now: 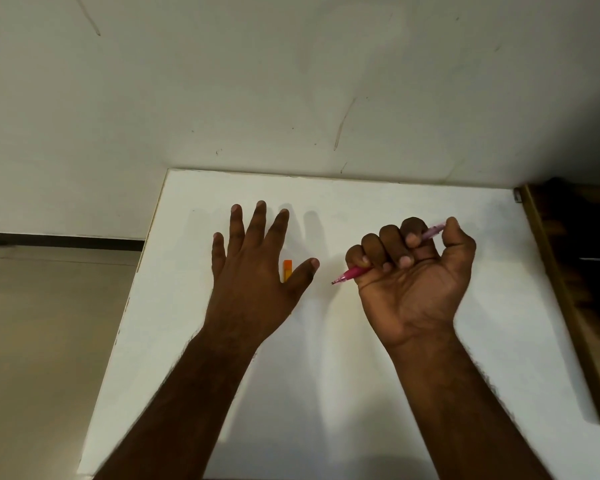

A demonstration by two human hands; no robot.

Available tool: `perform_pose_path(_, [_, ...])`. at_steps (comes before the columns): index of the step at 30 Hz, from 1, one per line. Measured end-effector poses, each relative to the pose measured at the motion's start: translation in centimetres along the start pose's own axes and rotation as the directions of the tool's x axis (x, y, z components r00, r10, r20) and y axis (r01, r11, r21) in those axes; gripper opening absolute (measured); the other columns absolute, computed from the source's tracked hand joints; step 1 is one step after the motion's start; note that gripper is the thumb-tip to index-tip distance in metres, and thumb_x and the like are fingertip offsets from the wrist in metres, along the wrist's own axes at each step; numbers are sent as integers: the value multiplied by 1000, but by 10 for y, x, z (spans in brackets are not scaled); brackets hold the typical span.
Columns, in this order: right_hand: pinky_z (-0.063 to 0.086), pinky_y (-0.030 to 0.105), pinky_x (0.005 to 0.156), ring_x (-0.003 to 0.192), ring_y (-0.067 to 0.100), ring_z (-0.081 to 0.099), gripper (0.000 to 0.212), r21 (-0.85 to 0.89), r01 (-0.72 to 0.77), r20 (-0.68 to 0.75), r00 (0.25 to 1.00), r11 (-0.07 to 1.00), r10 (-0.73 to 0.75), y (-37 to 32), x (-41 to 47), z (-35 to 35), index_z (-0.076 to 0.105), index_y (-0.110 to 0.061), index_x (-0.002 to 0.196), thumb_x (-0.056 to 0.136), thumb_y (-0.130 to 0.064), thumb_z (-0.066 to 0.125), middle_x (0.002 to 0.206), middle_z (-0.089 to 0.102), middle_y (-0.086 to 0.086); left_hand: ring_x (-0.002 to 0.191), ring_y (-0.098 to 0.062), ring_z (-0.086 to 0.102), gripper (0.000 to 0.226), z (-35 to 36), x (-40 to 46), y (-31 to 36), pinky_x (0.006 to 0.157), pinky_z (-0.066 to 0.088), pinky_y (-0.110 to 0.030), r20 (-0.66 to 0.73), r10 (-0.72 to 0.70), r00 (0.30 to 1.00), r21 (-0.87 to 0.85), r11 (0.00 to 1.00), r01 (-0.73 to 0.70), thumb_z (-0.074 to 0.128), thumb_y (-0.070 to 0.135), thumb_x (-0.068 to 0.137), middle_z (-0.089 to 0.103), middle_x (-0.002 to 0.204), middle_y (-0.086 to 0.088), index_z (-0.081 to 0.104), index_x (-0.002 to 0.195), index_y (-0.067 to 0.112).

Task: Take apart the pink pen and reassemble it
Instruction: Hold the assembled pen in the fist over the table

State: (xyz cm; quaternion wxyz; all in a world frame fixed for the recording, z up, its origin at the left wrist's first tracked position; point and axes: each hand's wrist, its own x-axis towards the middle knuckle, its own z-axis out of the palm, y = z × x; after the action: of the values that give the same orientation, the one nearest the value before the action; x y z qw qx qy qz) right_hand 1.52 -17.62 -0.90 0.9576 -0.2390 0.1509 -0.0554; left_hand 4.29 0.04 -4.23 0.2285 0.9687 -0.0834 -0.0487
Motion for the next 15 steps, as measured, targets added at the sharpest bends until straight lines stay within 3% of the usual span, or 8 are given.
perform_pose_path(15, [34,32,58,54,17,25,45,-10,2,-19,1000,1000,-2,0,-1,2,42,-16,67,97,-49,37,54,31,-2,154,-19,-15,83,-2,-2,3,122,-3,-50,-14,3,1000,-26,1000,-4,35,75,89,3,169,4,15,158,33])
